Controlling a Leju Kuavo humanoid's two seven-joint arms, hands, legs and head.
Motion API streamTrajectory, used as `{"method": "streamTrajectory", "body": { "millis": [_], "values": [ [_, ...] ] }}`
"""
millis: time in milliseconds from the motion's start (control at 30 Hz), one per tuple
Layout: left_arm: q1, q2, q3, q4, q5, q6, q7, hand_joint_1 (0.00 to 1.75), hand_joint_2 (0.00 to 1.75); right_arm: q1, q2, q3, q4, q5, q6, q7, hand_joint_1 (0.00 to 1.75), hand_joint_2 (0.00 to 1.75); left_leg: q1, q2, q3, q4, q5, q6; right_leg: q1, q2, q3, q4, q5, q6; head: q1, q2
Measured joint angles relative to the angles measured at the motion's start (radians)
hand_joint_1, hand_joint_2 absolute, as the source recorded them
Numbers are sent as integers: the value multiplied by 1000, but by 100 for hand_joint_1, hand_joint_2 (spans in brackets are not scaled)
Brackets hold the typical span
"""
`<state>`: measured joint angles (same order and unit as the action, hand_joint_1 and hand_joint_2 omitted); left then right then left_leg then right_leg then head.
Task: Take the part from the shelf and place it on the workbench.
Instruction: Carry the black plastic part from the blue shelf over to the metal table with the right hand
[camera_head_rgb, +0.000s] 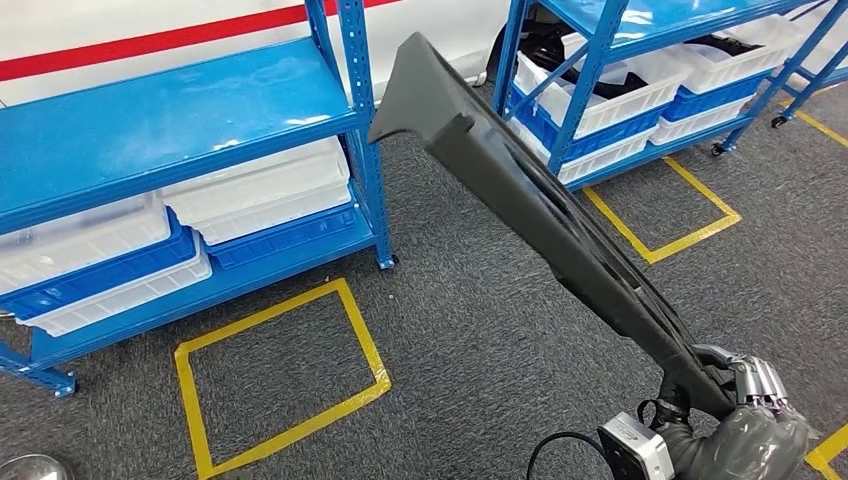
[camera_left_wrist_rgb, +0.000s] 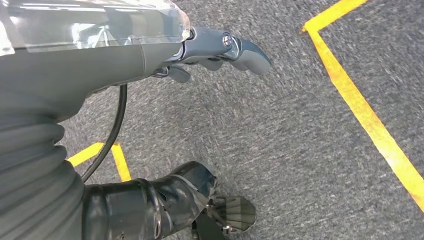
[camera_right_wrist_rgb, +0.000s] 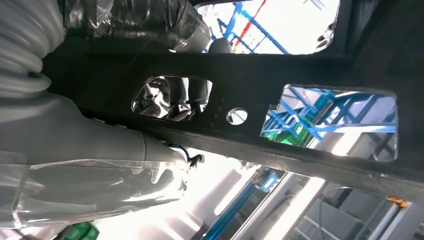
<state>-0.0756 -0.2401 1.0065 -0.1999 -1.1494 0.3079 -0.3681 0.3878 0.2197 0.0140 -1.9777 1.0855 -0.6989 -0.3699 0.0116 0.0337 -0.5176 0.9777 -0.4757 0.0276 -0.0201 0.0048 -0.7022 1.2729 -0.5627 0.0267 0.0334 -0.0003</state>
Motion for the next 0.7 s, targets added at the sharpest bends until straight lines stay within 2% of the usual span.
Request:
{"method": "streamTrajectory", "body": {
  "millis": [67,100,133,233,300,333,400,433,467,500,533,600,633,700],
  "values": [
    [0,0,0,0,-1,-1,0,0,175,0,0,-1,1,-2,0,3,175,175,1,11,0,12,-10,-9,-5,-21,68,-123,58,3,0,0],
    [-1,0,0,0,-3,-2,1,0,175,1,0,-3,1,-5,0,6,175,175,0,15,-1,21,-17,-16,-4,-29,96,-178,76,0,0,0],
    [-1,0,1,0,-4,-3,2,0,175,2,0,-5,1,-11,0,8,175,175,-2,18,-2,28,-21,-22,-2,-34,112,-211,83,-5,0,0],
    [-2,-1,1,0,-7,-4,4,0,175,10,1,-16,0,-28,0,4,175,175,-3,26,-2,31,-25,-38,3,-22,111,-218,83,-24,0,0],
    [-2,-1,1,0,-7,-4,4,0,175,13,2,-21,-2,-33,0,-2,175,175,0,13,-9,52,-46,-48,0,-13,110,-224,88,-37,-1,0],
    [-2,-1,1,0,-7,-4,4,0,175,14,3,-23,-3,-35,0,-6,175,175,2,0,-23,87,-71,-52,-2,-8,110,-227,90,-43,-1,0],
    [-1,-1,1,0,-7,-4,4,0,175,14,8,-27,-4,-38,0,-13,175,175,2,-20,-80,211,-138,-56,-2,2,107,-228,92,-49,-1,0],
    [0,-1,1,0,-7,-4,4,0,175,15,10,-29,-4,-40,0,-16,175,175,2,-23,-109,273,-161,-56,0,8,106,-227,93,-49,-1,0],
    [1,-1,1,0,-7,-4,4,0,175,16,11,-31,-4,-41,0,-18,175,175,2,-24,-126,309,-166,-56,1,15,105,-226,93,-50,-1,0],
    [1,-1,1,0,-7,-4,4,0,175,17,11,-33,-4,-42,0,-20,175,175,2,-25,-126,307,-150,-53,2,23,105,-225,93,-50,-1,0],
    [1,-1,2,0,-8,-4,5,0,175,18,12,-35,-5,-42,0,-22,175,175,2,-27,-107,264,-116,-49,2,32,106,-224,93,-50,-1,0],
    [1,0,2,0,-8,-4,5,0,175,18,14,-38,-5,-44,0,-23,175,175,1,-51,-45,128,-47,-38,4,47,107,-223,94,-48,0,0],
    [1,0,1,0,-8,-4,4,0,175,18,16,-39,-5,-46,0,-23,175,175,0,-65,-22,74,-30,-33,4,55,105,-222,96,-44,-1,0],
    [-1,1,1,0,-8,-3,4,0,175,19,19,-43,-5,-50,0,-24,175,175,-4,-80,-8,36,-28,-27,1,67,99,-224,102,-33,0,0]
  ]
}}
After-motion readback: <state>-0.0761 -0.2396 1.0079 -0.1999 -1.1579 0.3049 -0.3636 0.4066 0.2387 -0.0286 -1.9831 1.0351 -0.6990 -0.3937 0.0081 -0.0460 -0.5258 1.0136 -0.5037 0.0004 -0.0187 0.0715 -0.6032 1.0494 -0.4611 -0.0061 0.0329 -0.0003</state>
